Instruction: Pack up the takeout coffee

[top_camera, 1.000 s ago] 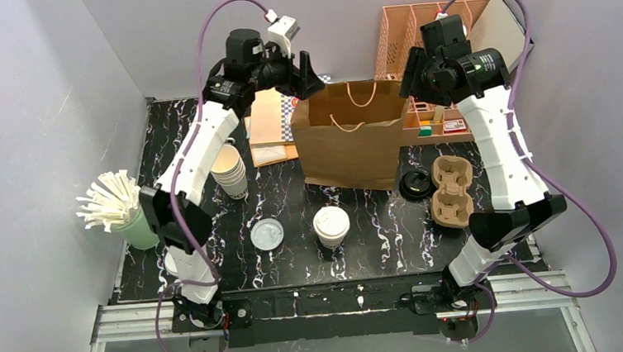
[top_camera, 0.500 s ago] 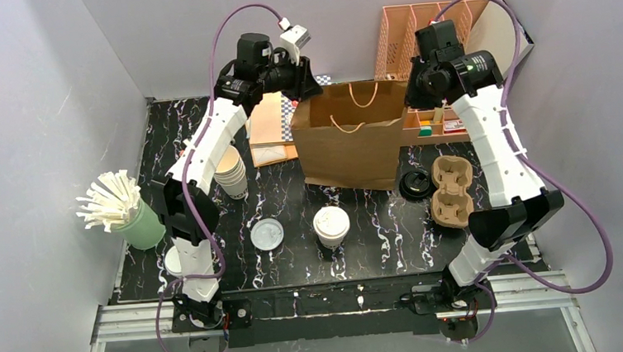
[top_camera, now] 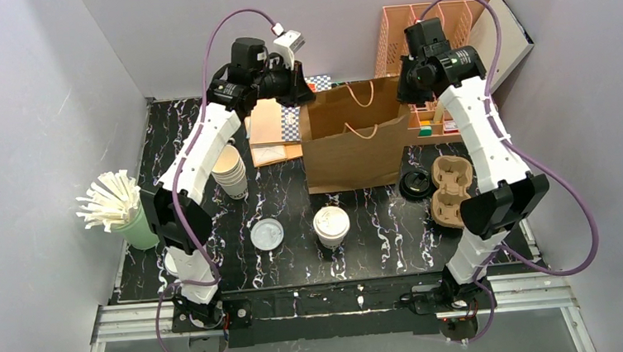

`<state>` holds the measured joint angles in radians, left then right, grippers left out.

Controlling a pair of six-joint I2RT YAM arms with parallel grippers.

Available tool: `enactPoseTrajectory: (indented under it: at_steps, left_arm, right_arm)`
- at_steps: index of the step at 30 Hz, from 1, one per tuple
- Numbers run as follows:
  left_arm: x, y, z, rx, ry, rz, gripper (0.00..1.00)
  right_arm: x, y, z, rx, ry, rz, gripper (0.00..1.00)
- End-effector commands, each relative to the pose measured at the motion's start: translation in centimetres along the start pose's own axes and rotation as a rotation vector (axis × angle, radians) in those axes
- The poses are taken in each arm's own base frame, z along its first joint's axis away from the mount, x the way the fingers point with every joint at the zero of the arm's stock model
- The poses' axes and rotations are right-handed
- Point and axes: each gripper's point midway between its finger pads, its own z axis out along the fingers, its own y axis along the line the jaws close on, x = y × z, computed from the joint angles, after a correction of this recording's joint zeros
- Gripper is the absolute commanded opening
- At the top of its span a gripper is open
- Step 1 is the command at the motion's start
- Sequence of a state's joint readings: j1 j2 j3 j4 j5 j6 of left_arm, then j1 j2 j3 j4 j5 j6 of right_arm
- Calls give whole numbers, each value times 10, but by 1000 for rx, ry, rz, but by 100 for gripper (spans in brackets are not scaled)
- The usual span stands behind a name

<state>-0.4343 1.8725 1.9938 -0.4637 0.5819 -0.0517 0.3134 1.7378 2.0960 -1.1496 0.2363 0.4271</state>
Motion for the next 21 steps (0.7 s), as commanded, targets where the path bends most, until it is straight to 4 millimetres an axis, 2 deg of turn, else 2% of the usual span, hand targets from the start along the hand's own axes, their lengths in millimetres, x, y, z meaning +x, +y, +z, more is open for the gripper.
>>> enactPoseTrajectory:
  at_steps: [1,8,11,17,21]
  left_arm:
    - [-12,-22,-34,-14,-11,-24,2]
    - [2,-37,-61,-30,29,-58,2]
    - [6,-39,-71,-58,37,-74,2]
    - [12,-39,-66,-82,57,-237,3]
    - [13,-43,-64,-64,64,-282,8]
  right_arm:
    - [-29,11,-1,-56,-91,-41,1]
    - [-49,57,17,-262,-123,-99,1]
    - [-60,70,25,-313,-160,-120,1]
    - [-83,89,45,-373,-226,-200,1]
    - [-86,103,48,-437,-242,-222,3]
